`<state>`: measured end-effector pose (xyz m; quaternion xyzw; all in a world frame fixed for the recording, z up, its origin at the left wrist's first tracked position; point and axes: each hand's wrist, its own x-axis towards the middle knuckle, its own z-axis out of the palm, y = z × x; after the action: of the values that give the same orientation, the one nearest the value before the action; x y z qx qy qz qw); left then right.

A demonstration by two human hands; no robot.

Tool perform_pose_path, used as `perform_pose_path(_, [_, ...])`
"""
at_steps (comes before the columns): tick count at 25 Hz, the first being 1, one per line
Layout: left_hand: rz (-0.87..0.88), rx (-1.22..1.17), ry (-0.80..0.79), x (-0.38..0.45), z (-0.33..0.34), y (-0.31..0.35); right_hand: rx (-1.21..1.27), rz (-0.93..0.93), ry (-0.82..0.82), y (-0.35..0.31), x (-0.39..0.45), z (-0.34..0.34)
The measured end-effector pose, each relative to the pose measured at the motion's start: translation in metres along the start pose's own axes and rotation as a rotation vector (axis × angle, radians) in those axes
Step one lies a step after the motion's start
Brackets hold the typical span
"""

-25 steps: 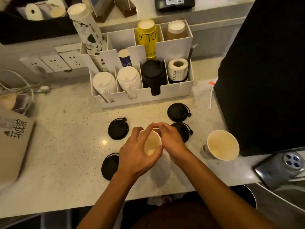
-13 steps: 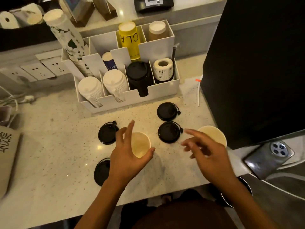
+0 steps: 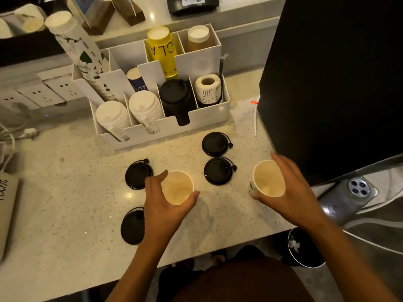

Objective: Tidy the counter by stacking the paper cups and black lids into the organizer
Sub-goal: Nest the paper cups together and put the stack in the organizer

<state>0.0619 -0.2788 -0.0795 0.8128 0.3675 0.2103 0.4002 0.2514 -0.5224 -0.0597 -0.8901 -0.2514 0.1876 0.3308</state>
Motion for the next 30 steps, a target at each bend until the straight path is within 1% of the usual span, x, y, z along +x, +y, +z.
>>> perform_pose_path(3, [-0.021, -0.015, -0.017, -0.005, -0.001, 0.004, 0.261, 0.053, 0.069, -0.003, 0.003, -0.007])
perform_pose_path(6, [-0.037, -0.021, -0.013, -0.009, 0.000, 0.005, 0.666, 0.131, 0.059, -0.011, 0.009, -0.014])
perform_pose_path(8, [-0.059, -0.032, -0.008, -0.010, 0.001, 0.006, 0.847, 0.159, 0.041, -0.018, 0.009, -0.014])
perform_pose_path(10, [-0.085, -0.052, -0.026, -0.012, -0.001, 0.007, 0.950, 0.186, 0.027, -0.027, 0.008, -0.011])
perform_pose_path(13, [-0.131, -0.049, -0.053, -0.015, -0.004, 0.015, 1.036, 0.194, -0.006, -0.034, 0.005, -0.008])
perform_pose_path(14, [-0.132, -0.044, -0.032, -0.018, -0.007, 0.021, 1.049, 0.184, -0.031, -0.037, 0.004, -0.009])
perform_pose_path(16, [-0.057, -0.046, 0.078, -0.025, -0.015, 0.034, 1.066, 0.156, -0.086, -0.043, -0.001, -0.013])
perform_pose_path(17, [-0.009, -0.077, 0.133, -0.030, -0.021, 0.043, 1.077, 0.137, -0.115, -0.047, -0.003, -0.015])
perform_pose_path(18, [0.025, -0.130, 0.147, -0.036, -0.028, 0.053, 1.091, 0.114, -0.152, -0.052, -0.006, -0.017])
perform_pose_path(19, [0.037, -0.198, 0.103, -0.041, -0.036, 0.063, 1.104, 0.084, -0.198, -0.058, -0.010, -0.020])
perform_pose_path(20, [0.021, -0.266, 0.008, -0.046, -0.042, 0.075, 1.113, 0.048, -0.249, -0.064, -0.012, -0.021])
perform_pose_path(22, [-0.100, -0.392, -0.254, -0.053, -0.050, 0.091, 1.119, -0.013, -0.335, -0.076, -0.016, -0.022])
perform_pose_path(24, [-0.255, -0.545, -0.435, -0.057, -0.051, 0.094, 1.111, -0.032, -0.375, -0.087, -0.018, -0.021])
perform_pose_path(25, [-0.295, -0.589, -0.483, -0.058, -0.053, 0.092, 1.099, -0.032, -0.383, -0.091, -0.019, -0.021])
perform_pose_path(27, [-0.294, -0.598, -0.534, -0.059, -0.054, 0.086, 1.066, -0.024, -0.396, -0.098, -0.018, -0.018])
perform_pose_path(29, [-0.262, -0.591, -0.529, -0.062, -0.054, 0.080, 1.033, 0.003, -0.397, -0.102, -0.017, -0.016])
perform_pose_path(30, [-0.238, -0.570, -0.497, -0.064, -0.055, 0.077, 1.010, 0.022, -0.393, -0.104, -0.017, -0.014])
